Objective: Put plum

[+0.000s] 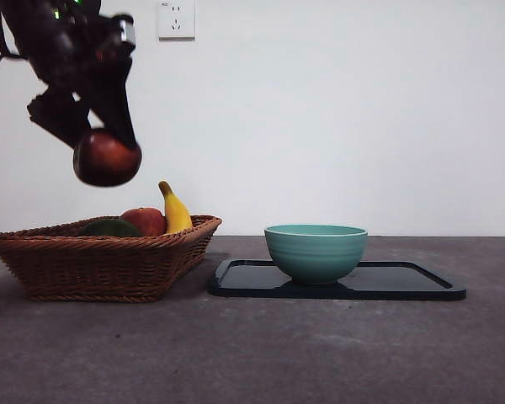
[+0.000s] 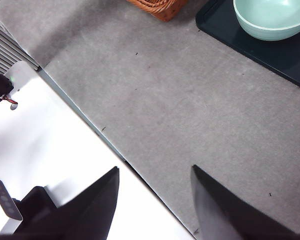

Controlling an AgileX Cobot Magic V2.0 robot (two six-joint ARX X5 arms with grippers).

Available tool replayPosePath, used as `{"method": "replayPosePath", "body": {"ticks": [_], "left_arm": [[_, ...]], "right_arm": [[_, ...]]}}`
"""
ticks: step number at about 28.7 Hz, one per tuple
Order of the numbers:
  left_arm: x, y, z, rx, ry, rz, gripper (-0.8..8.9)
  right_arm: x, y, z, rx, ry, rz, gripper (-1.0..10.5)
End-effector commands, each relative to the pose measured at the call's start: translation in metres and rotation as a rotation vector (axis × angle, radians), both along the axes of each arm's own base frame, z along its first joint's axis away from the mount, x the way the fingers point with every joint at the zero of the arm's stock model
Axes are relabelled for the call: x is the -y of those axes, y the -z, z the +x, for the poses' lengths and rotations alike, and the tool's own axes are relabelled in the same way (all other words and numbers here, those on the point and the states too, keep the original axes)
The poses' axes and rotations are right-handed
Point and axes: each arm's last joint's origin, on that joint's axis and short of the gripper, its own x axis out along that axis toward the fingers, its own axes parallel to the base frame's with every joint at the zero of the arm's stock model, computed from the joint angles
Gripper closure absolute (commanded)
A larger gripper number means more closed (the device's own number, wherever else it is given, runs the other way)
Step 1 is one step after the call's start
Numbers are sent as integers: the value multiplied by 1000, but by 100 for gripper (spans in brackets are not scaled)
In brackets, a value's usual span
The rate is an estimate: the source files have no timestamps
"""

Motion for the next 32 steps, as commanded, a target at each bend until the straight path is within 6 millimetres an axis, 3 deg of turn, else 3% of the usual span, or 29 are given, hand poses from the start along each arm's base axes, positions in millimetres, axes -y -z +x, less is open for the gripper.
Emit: {"method": "replayPosePath", "body": {"ticks": [1, 22, 32], "left_arm": [[1, 4, 9, 64, -33, 20, 633], [2, 77, 14, 10, -96, 58, 637], [5, 92, 18, 26, -139, 50, 636]], "right_arm": [[-1, -2, 1, 11, -17, 1, 718], [-2, -3, 2, 31, -16, 11, 718], [-2, -3, 2, 30, -16, 11, 718]]}}
